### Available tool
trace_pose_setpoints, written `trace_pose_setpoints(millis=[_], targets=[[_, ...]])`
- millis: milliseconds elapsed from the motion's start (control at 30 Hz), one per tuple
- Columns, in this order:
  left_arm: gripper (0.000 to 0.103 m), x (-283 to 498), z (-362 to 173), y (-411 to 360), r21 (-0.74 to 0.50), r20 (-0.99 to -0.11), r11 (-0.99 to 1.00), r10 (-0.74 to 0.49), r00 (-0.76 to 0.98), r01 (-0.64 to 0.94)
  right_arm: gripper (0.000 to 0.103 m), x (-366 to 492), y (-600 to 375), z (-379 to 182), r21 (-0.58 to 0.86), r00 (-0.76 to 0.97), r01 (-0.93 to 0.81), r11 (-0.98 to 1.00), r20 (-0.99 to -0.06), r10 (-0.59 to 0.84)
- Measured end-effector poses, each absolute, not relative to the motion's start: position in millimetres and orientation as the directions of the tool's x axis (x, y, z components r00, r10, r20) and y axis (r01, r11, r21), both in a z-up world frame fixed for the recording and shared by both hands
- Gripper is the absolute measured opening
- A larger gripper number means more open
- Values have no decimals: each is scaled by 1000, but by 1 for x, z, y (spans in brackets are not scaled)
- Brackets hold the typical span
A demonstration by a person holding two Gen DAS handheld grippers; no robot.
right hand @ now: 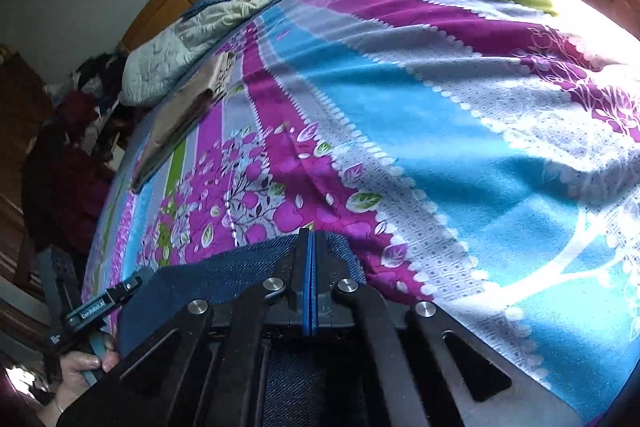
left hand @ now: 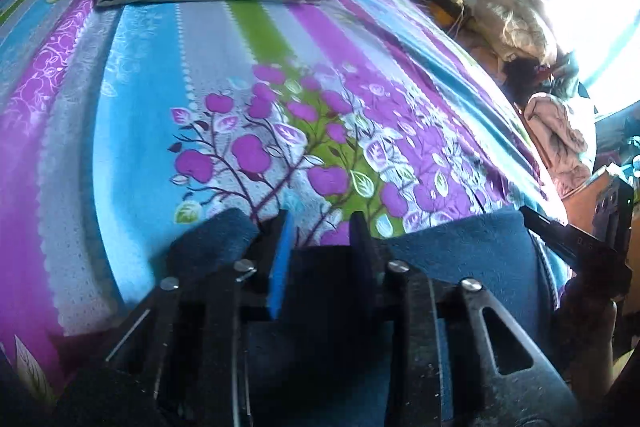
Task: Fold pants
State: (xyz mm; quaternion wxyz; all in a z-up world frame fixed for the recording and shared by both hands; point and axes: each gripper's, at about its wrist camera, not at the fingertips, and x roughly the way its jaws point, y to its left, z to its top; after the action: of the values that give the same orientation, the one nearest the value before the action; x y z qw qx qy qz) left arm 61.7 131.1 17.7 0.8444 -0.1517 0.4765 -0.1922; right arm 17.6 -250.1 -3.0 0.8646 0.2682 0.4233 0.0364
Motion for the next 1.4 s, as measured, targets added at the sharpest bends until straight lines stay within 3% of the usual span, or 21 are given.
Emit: trace_pose_setpoints(millis=[33, 100, 167, 200, 300, 333, 433, 500, 533, 567, 633, 733, 833, 967, 1000, 1033, 1100, 1133, 1267, 1300, 1400], targets=[[2, 65, 15, 139, -459, -745, 875, -474, 470, 155, 0, 17, -255, -4, 494, 643, 193, 848, -717, 271], [3, 68, 11, 150, -495, -735, 856, -504, 454, 149, 12, 14, -265, -2, 462, 643, 262, 847, -738, 203], [2, 61, 23, 150, -444, -753, 881, -464, 466, 161, 13, -4, -273, 17, 476, 698, 250, 843, -692, 184], [6, 52, 36, 149, -409, -750, 894, -443, 491, 182, 13, -19, -273, 31, 467, 727, 217, 857, -664, 177], [36, 7, 76, 148, -399, -670, 869, -495, 553, 294, 13, -63, -259, 64, 425, 761, 92, 901, -613, 212], [39, -6, 86, 147, -395, -653, 860, -511, 559, 324, 13, -77, -253, 70, 417, 757, 58, 907, -611, 232], [39, -51, 102, 140, -394, -627, 821, -569, 532, 413, 13, -120, -234, 76, 411, 742, -46, 910, -596, 307], [41, -74, 94, 132, -398, -632, 803, -590, 502, 443, 18, -136, -226, 61, 406, 721, -73, 911, -610, 330], [47, -81, 81, 125, -372, -669, 815, -567, 481, 443, 20, -134, -224, 46, 387, 695, -48, 921, -649, 309], [50, -79, 64, 120, -339, -711, 833, -531, 461, 437, 14, -129, -224, 28, 355, 651, 1, 935, -710, 269], [48, -77, 30, 118, -306, -744, 847, -498, 446, 435, 11, -131, -230, 19, 365, 670, 3, 931, -692, 268], [48, -79, 39, 114, -257, -754, 855, -468, 460, 450, 22, -138, -239, 36, 367, 677, 27, 930, -691, 253], [48, -99, 62, 120, -323, -707, 814, -547, 449, 484, 24, -164, -233, 63, 336, 709, -44, 941, -653, 267], [50, -139, 68, 123, -372, -684, 755, -616, 391, 540, 35, -195, -226, 58, 371, 686, -111, 922, -642, 342], [53, -147, 57, 122, -381, -706, 753, -612, 357, 537, 35, -194, -225, 45, 367, 650, -93, 926, -682, 335], [52, -150, 43, 119, -376, -724, 755, -601, 339, 537, 28, -192, -225, 30, 358, 612, -76, 930, -720, 327], [52, -159, 31, 121, -329, -697, 753, -601, 392, 570, 28, -196, -229, 33, 372, 638, -86, 924, -692, 338], [52, -155, 33, 120, -334, -704, 757, -596, 385, 561, 30, -195, -233, 38, 393, 633, -88, 915, -687, 356], [56, -130, 59, 135, -375, -664, 777, -606, 439, 505, 72, -187, -256, 62, 392, 696, -117, 912, -623, 357], [62, -118, 62, 143, -371, -659, 795, -590, 467, 480, 73, -181, -261, 62, 374, 706, -114, 921, -621, 340], [64, -78, 55, 166, -478, -657, 795, -606, 449, 374, 74, -159, -281, 47, 422, 674, -85, 903, -643, 364]])
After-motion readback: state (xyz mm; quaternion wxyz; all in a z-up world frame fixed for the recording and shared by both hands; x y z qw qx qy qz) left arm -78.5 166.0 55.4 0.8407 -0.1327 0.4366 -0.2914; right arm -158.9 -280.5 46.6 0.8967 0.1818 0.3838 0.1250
